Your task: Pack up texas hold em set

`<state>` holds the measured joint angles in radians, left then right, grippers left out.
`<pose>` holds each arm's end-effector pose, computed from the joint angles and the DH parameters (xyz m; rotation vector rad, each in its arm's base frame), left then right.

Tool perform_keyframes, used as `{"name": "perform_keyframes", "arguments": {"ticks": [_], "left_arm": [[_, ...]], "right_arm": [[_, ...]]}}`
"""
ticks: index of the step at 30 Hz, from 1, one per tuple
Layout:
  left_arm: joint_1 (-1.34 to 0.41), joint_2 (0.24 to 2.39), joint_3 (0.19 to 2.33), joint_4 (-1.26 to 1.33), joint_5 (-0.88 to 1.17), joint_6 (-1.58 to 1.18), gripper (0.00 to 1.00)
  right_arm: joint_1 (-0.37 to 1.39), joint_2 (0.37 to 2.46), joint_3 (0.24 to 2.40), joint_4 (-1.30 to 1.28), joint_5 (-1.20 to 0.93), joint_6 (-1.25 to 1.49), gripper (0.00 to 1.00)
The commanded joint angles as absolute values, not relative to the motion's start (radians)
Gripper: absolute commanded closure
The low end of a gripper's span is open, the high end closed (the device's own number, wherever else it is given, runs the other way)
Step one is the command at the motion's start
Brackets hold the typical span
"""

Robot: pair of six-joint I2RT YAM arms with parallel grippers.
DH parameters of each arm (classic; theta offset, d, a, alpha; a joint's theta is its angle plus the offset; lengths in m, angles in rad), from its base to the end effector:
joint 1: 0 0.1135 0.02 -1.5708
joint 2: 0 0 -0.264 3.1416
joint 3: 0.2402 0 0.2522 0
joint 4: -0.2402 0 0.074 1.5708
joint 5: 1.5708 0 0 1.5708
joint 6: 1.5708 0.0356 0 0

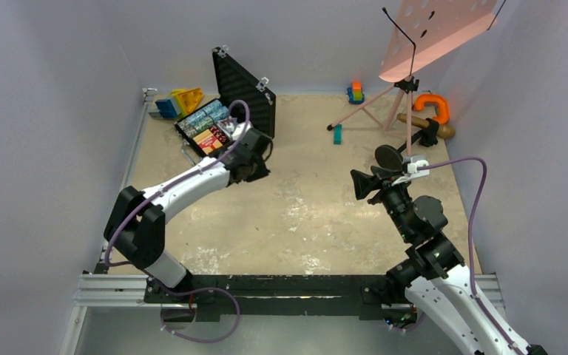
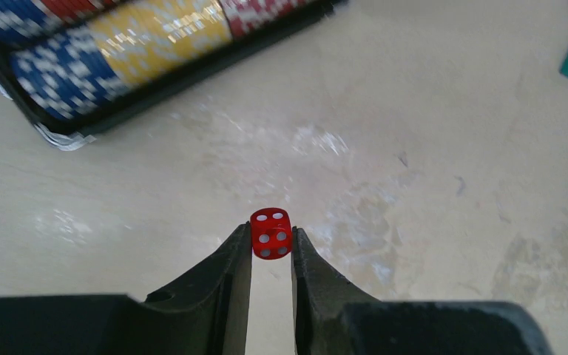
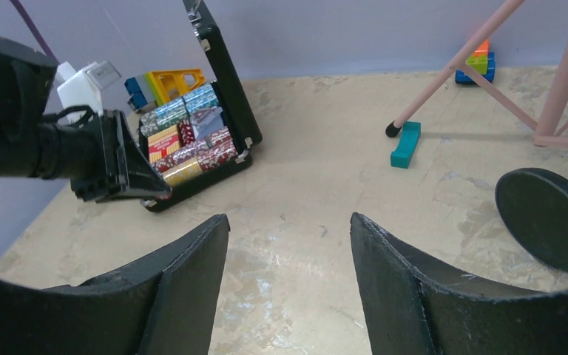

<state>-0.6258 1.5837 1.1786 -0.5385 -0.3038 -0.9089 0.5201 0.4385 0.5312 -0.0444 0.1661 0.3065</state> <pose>0.2782 -0.1879 0.2487 -0.4702 2.4301 -0.2842 0.1143 0.0587 0.3133 -0.0304 1.5467 0.5321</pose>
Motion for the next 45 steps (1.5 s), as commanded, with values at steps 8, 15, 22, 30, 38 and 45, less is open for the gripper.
{"name": "perform_keyframes", "arguments": {"ticks": [8, 15, 22, 30, 38, 45], "left_arm": [[-0.260, 1.843, 1.580, -0.605, -0.223, -0.618, 1.00], [-0.176, 2.042, 1.784, -0.659, -0.187, -0.622, 1.00], [-0.148, 2.113, 1.800, -0.655, -0.152, -0.653, 1.00], [-0.138, 2.155, 1.800, -0.645, -0.103, -0.681, 1.00], [-0.138, 2.169, 1.784, -0.633, -0.080, -0.705, 1.00], [-0.138, 2.167, 1.782, -0.643, -0.101, -0.720, 1.00]], "right_arm": [[0.518, 0.451, 0.527, -0.023, 0.210, 0.311, 0.35], [0.517, 0.480, 0.531, -0.021, 0.216, 0.306, 0.35], [0.516, 0.508, 0.535, -0.016, 0.217, 0.305, 0.35], [0.518, 0.518, 0.536, -0.014, 0.215, 0.305, 0.35], [0.517, 0.517, 0.536, -0.013, 0.213, 0.305, 0.35], [0.518, 0.517, 0.536, -0.014, 0.213, 0.306, 0.35]]}}
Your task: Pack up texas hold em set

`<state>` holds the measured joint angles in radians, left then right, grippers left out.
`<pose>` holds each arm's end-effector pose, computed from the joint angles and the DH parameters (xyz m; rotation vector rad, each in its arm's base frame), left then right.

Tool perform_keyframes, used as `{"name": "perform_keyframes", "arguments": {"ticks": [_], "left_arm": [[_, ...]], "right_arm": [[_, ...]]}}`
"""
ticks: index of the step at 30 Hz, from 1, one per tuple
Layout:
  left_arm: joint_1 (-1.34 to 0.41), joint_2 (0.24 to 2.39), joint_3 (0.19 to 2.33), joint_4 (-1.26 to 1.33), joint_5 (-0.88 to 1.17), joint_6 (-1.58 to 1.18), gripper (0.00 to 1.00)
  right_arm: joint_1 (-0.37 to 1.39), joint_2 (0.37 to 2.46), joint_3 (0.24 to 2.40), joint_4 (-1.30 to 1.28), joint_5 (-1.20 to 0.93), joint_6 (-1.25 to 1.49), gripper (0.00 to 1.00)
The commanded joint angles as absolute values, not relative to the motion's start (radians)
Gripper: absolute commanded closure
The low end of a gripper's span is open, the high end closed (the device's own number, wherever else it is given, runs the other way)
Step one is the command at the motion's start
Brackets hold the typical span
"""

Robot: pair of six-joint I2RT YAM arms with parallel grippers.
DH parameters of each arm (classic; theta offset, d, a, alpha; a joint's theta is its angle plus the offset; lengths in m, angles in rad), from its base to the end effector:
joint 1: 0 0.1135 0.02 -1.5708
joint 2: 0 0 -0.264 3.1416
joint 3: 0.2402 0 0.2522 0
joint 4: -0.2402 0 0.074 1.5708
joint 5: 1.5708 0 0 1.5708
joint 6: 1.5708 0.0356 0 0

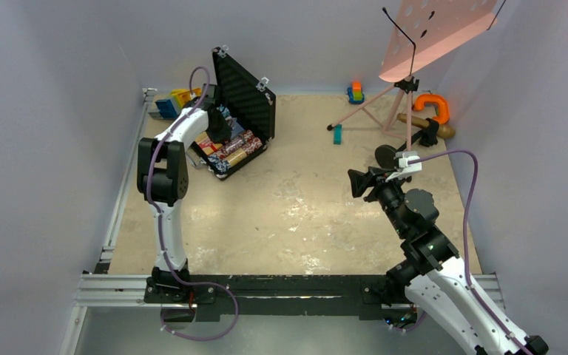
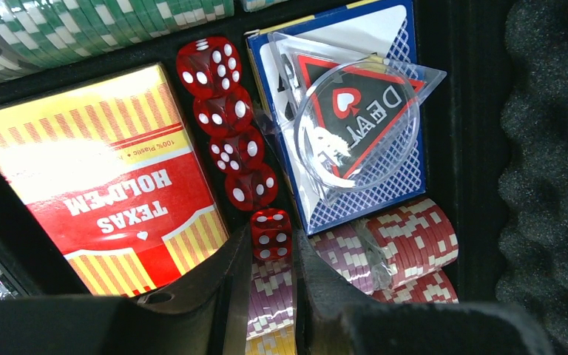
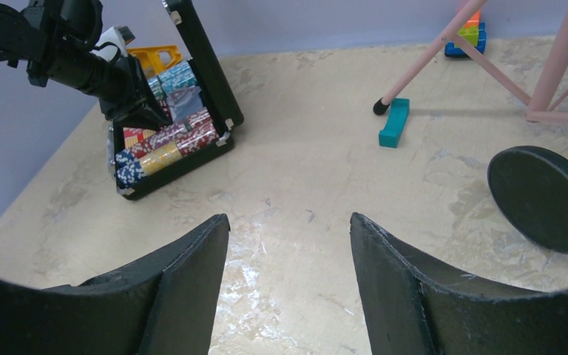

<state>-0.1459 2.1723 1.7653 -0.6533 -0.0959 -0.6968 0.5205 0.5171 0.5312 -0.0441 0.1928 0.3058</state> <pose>0.4670 -0.0652 0.1938 -0.7477 2.5245 -0.1657 0.1279 0.0654 0.3042 -0.0223 1.6216 0.4861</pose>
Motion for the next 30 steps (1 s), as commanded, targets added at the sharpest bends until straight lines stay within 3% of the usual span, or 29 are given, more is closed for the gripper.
{"name": "perform_keyframes", "arguments": {"ticks": [1, 9, 21, 30], "left_arm": [[-0.138, 2.165, 1.779, -0.645, -0.105, -0.722, 1.00], [-0.137, 2.154, 1.757, -0.635, -0.119, -0.742, 0.98], [-0.137, 2.144, 1.756, -0.631, -0.122, -0.744, 0.62], [-0.136, 2.112, 1.739, -0.617, -0.146, -0.734, 0.56]], "right_arm": [[0.517, 0.516, 0.536, -0.014, 0.211, 0.305, 0.35], [0.518, 0.515, 0.536, -0.014, 0.210, 0.308, 0.35], [0.517, 0.514, 0.535, -0.014, 0.210, 0.308, 0.34], [0.517, 0.514, 0.535, -0.014, 0.210, 0.308, 0.35]]}}
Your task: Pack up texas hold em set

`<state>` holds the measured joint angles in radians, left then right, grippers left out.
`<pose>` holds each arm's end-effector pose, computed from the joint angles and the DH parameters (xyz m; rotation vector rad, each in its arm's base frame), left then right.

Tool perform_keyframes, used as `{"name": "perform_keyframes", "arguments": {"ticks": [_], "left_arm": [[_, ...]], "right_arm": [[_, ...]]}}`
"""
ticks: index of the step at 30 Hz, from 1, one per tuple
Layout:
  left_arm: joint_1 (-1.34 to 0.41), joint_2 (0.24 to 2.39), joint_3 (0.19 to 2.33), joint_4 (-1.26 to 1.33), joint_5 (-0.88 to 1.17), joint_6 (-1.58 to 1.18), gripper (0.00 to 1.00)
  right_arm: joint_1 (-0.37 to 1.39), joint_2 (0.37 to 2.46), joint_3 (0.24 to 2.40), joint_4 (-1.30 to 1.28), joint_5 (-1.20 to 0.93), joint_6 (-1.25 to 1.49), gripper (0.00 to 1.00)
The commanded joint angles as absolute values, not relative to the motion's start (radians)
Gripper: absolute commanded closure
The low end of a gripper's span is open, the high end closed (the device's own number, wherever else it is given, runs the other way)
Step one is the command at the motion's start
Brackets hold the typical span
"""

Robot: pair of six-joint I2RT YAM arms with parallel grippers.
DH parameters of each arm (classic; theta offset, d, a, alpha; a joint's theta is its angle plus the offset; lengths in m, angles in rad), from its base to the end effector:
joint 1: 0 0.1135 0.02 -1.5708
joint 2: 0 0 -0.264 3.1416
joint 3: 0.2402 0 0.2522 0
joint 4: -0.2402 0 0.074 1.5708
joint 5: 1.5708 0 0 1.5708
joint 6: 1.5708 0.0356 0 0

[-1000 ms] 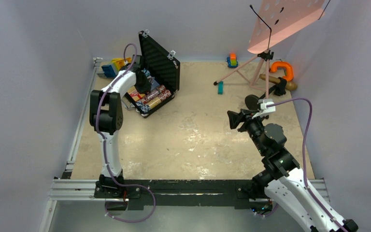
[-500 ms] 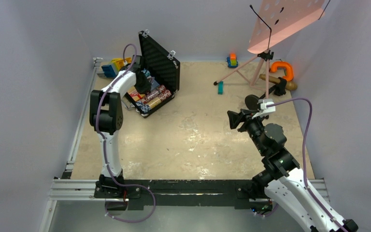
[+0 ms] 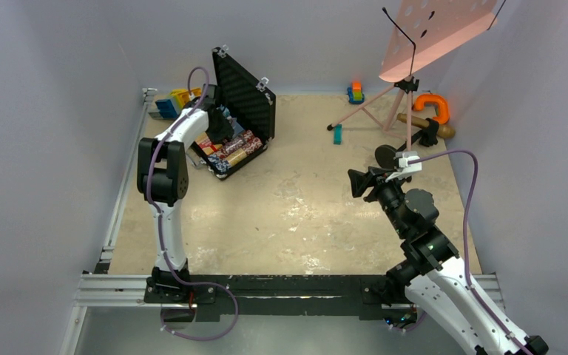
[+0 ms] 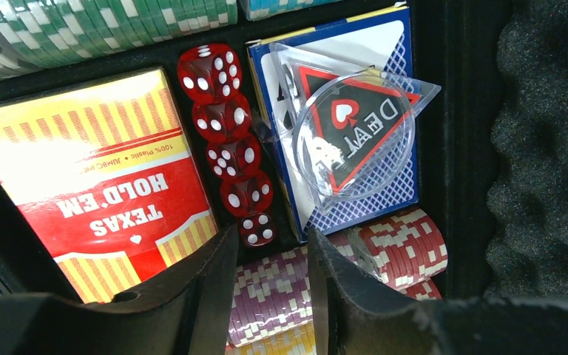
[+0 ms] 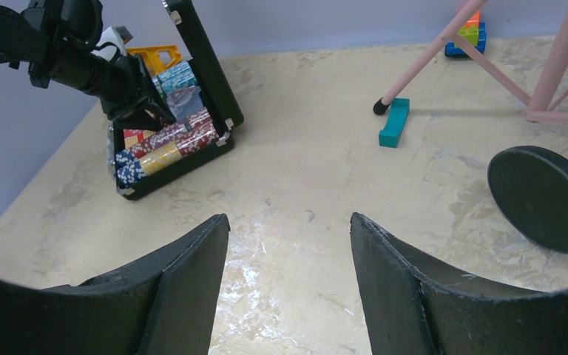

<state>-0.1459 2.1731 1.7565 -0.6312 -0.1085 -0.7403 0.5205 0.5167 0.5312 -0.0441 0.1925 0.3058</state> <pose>0.4680 -0.0649 0.1920 -0.8032 2.4926 -0.1720 0.1278 0.0654 0.3042 -0.0225 1.6212 0.4865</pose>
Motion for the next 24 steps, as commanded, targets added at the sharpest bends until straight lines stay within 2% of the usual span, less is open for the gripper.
{"name": "perform_keyframes", "arguments": {"ticks": [1, 7, 12, 16, 24], "left_arm": [[-0.137, 2.097, 1.727, -0.603, -0.147, -0.729, 0.56], [-0.137, 1.947, 1.586, -0.446, -0.143, -0.658, 0.54], [-0.137, 1.795, 1.476, -0.371, -0.155, -0.585, 0.37], [-0.137, 1.690, 1.460, -0.403, -0.109, -0.541, 0.32], [-0.138, 1.329, 1.337, -0.541, 0.066, -0.415, 0.26]], "right_arm": [[0.517, 0.515, 0.535, -0.014, 0.210, 0.309, 0.35], [0.517, 0.517, 0.537, -0.014, 0.217, 0.305, 0.35], [0.517, 0.532, 0.549, -0.021, 0.224, 0.291, 0.35], [0.518, 0.568, 0.569, -0.018, 0.199, 0.277, 0.34], [0.518, 0.672, 0.619, 0.038, 0.052, 0.326, 0.35]]}}
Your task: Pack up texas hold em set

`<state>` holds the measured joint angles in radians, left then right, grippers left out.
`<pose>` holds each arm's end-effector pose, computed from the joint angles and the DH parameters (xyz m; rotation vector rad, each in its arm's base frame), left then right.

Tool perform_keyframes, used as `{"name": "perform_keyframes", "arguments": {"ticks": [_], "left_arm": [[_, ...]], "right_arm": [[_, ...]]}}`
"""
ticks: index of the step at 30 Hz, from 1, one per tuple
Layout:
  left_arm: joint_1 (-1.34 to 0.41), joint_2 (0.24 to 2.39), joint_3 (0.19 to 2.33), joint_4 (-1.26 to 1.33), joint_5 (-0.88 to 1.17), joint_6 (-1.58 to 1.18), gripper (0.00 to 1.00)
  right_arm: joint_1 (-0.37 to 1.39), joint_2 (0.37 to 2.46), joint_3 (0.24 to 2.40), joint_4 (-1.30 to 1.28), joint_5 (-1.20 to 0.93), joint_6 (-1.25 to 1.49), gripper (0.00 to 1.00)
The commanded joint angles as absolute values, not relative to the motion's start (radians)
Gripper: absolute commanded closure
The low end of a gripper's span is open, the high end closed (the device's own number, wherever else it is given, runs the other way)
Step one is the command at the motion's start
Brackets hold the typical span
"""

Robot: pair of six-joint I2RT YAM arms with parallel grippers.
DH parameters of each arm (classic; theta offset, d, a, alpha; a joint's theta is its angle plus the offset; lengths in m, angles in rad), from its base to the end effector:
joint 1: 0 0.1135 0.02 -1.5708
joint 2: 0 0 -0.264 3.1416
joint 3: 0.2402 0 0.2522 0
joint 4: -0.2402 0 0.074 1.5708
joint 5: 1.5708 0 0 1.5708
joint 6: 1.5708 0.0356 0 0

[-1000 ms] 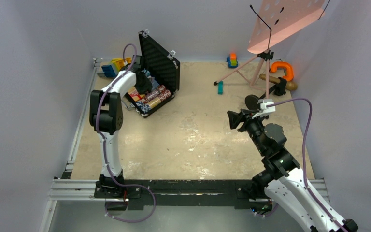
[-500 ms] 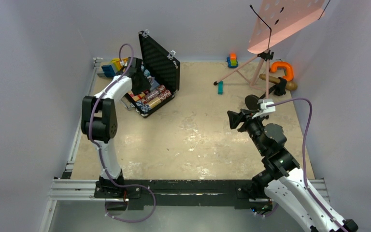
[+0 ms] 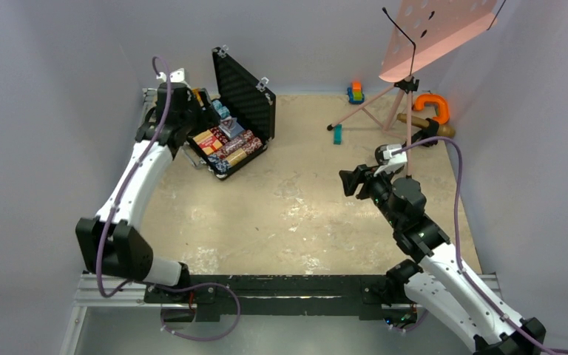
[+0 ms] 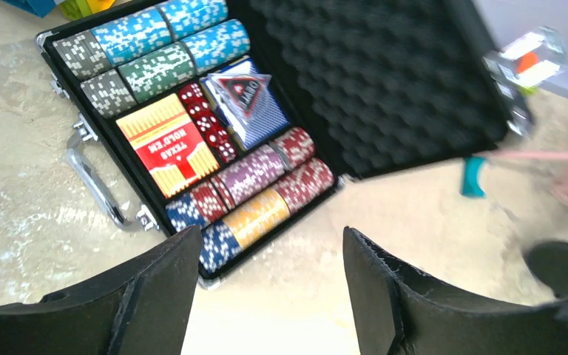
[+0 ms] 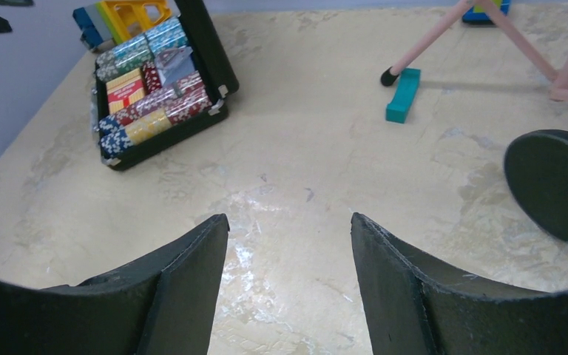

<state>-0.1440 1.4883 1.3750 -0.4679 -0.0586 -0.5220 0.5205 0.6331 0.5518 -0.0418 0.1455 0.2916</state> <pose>0.3368 -0.0467 0.3484 -0.4410 2.1232 -0.3224 0.1454 0.0774 0.2962 -0.0860 1.7139 0.4832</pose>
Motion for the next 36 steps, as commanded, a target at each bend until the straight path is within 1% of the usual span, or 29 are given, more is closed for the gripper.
{"name": "perform_keyframes", "arguments": {"ticks": [1, 4, 6, 10, 14, 16, 18, 26, 28, 30, 36], "left_arm": [[-0.138, 1.288, 1.326, -0.574, 0.101, -0.393, 0.26], [-0.138, 1.184, 1.285, -0.666, 0.167, -0.329, 0.26], [-0.138, 1.111, 1.216, -0.687, 0.164, -0.300, 0.26], [-0.138, 0.967, 1.061, -0.624, 0.133, -0.282, 0.26], [-0.141, 0.931, 1.050, -0.623, 0.172, -0.292, 0.26], [-0.141, 0.917, 1.058, -0.629, 0.180, -0.294, 0.26], [-0.141, 0.894, 1.059, -0.638, 0.160, -0.288, 0.26], [-0.141, 0.817, 1.035, -0.644, 0.106, -0.270, 0.26], [-0.141, 0.817, 1.035, -0.645, 0.108, -0.270, 0.26], [-0.141, 0.816, 1.034, -0.646, 0.107, -0.270, 0.26], [-0.141, 0.809, 1.034, -0.647, 0.106, -0.271, 0.26]], "right_arm": [[0.519, 0.690, 0.622, 0.059, 0.033, 0.349, 0.36], [0.520, 0.776, 0.632, 0.137, -0.007, 0.421, 0.38], [0.521, 0.864, 0.647, 0.189, -0.037, 0.460, 0.39], [0.521, 1.020, 0.681, 0.335, -0.097, 0.532, 0.39], [0.530, 1.193, 0.739, 0.489, -0.117, 0.588, 0.39], [0.530, 1.290, 0.785, 0.552, -0.120, 0.611, 0.36], [0.531, 1.386, 0.842, 0.607, -0.111, 0.637, 0.36], [0.527, 1.694, 1.051, 0.750, -0.012, 0.722, 0.41], [0.526, 1.760, 1.113, 0.765, -0.002, 0.747, 0.45], [0.525, 1.817, 1.160, 0.789, 0.030, 0.770, 0.48], [0.513, 1.922, 1.241, 0.849, 0.149, 0.805, 0.51]]}}
